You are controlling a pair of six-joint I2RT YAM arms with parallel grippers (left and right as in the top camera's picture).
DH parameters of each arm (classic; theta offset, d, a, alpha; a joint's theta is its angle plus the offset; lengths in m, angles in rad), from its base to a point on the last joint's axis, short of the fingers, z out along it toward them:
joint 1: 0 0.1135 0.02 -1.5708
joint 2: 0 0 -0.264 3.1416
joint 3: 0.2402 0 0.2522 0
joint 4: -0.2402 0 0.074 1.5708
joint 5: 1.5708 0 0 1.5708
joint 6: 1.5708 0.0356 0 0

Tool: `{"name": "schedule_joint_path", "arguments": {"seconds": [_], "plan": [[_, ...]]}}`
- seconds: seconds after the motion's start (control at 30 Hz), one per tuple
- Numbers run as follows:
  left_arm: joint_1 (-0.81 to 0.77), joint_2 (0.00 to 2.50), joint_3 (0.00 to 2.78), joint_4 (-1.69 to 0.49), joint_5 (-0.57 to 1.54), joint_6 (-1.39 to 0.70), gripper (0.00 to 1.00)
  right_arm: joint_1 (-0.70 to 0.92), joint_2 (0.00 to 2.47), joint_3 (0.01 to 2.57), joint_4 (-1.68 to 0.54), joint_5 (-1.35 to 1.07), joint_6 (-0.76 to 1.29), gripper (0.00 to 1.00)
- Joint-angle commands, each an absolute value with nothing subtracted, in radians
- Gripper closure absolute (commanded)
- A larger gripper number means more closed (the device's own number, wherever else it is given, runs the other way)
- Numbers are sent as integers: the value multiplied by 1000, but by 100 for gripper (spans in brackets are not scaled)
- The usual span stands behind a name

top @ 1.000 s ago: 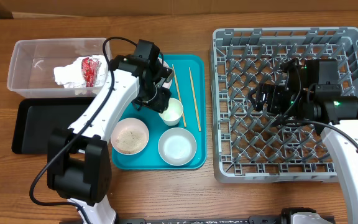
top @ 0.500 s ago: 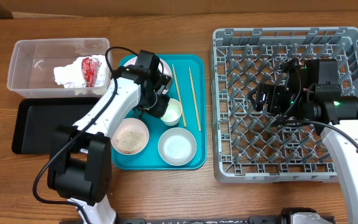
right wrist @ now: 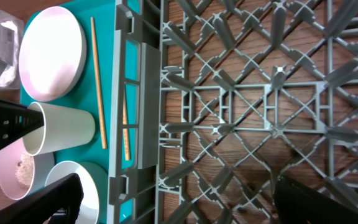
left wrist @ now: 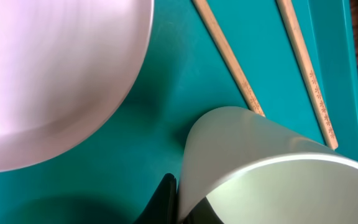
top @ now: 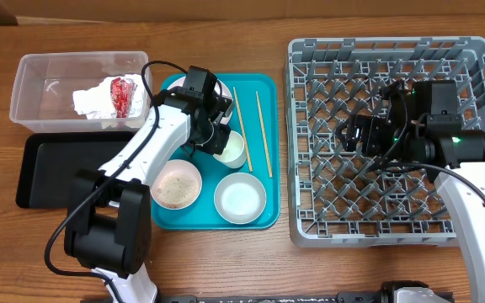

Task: Sort waste into correct bins and load items into the dishwasher
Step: 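Move the left gripper to the white paper cup and grasp it, then lift the cup with the left gripper and grasp it with the right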

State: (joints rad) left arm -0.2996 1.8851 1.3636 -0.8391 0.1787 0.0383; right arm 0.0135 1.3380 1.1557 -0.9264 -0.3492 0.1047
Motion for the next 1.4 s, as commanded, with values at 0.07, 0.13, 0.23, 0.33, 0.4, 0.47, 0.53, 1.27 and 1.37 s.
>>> {"name": "schedule_joint_path", "arguments": {"seconds": [0.07,0.13,0.23,0.33,0.4,0.47,0.53,1.27,1.37], "plan": [[-240,1892,1468,-910,336,-31,96,11,1336,1178,-873,-514,110,0],[-173,1892,1567,-973,509,-30,96,11,1336,1178,-810,-590,167,0],[-59,1892,1686,-1044,828,-30,96,31,1336,1177,-685,-684,273,0],[1,1892,1711,-1066,1071,-29,96,91,1341,1177,-578,-714,321,0],[22,1892,1711,-1085,1217,-21,96,142,1354,1177,-511,-747,323,0],[23,1892,1711,-1089,1308,-22,96,187,1378,1177,-448,-792,323,0],[21,1892,1711,-1088,1418,-21,96,231,1420,1177,-366,-857,323,0],[-112,1892,1711,-1256,1410,105,96,290,1521,1177,44,-1125,368,27],[-112,1892,1711,-1254,1410,105,96,307,1521,1177,42,-1128,368,26]]}}
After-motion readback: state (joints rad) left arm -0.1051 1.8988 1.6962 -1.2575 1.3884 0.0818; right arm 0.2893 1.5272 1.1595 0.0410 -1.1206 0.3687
